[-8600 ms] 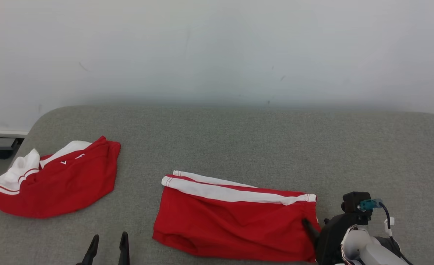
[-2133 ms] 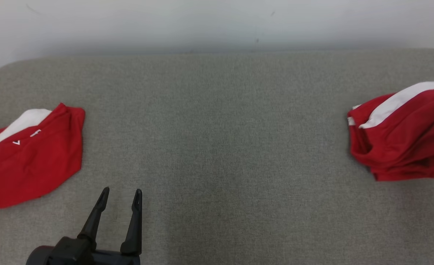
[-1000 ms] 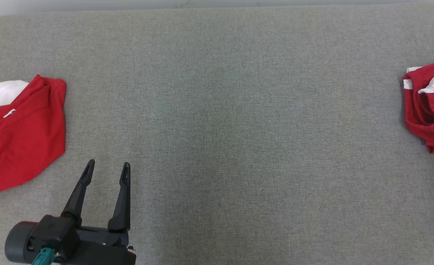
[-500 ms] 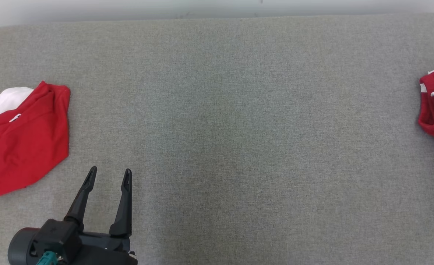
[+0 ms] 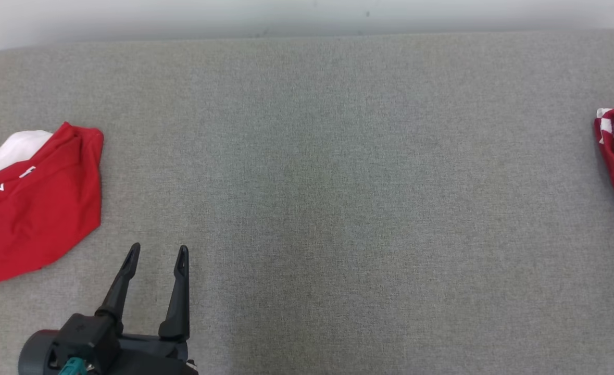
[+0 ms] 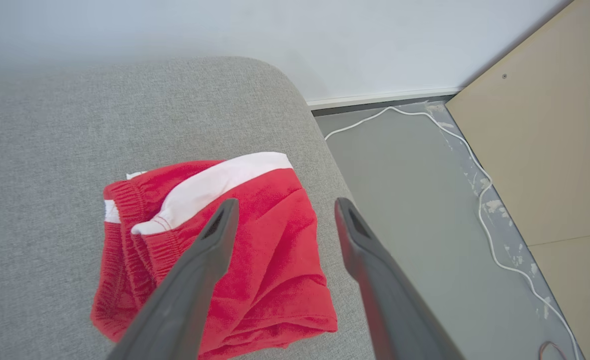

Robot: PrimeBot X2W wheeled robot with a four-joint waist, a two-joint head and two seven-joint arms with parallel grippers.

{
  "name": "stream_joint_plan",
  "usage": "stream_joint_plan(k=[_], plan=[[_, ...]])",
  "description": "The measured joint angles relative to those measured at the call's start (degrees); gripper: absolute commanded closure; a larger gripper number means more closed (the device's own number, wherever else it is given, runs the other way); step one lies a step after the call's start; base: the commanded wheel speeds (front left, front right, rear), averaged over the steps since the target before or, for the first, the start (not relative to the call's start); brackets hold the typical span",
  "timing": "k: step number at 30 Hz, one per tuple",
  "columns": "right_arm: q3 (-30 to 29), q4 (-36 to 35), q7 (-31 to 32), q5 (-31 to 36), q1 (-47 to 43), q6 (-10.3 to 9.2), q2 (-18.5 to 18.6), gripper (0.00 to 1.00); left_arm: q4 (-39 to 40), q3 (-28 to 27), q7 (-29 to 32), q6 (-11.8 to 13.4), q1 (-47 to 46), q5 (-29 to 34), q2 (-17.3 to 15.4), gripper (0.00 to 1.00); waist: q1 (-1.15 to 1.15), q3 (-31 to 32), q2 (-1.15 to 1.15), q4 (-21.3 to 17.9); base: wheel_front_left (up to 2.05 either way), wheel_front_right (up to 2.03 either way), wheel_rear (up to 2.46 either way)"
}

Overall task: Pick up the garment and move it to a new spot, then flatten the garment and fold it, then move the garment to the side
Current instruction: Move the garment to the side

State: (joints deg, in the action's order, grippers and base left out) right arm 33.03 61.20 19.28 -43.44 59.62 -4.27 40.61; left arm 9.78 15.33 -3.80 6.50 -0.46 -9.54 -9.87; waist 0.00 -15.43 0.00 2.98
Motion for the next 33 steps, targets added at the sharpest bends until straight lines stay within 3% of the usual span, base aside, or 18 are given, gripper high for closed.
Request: stream_joint_plan(k=[15,23,33], plan=[[-4.8,-5.9,-16.8,-7.5,-10.2,8.33,-10.2,0.0,-4.1,-3.2,-1.4,0.0,1.7,-2.6,0.9,0.0,0.0,6.3,0.0,-0.8,0.0,0.0,0.0],[-5.4,-12.0,-25.7,-8.9,-16.3,9.39,-14.6,0.0,-6.8,-3.4,-1.9,0.1,2.7,-3.1,1.3,0.0,0.0,10.6,0.0,-1.9,0.0,0.0,0.0],[-4.5,-19.0,-31.9,-8.4,-25.7,9.65,-15.7,0.0,-8.6,-4.0,-1.9,0.1,6.7,-3.2,1.3,0.0,-0.01,16.0,-0.01,-2.4,0.0,0.0,0.0]])
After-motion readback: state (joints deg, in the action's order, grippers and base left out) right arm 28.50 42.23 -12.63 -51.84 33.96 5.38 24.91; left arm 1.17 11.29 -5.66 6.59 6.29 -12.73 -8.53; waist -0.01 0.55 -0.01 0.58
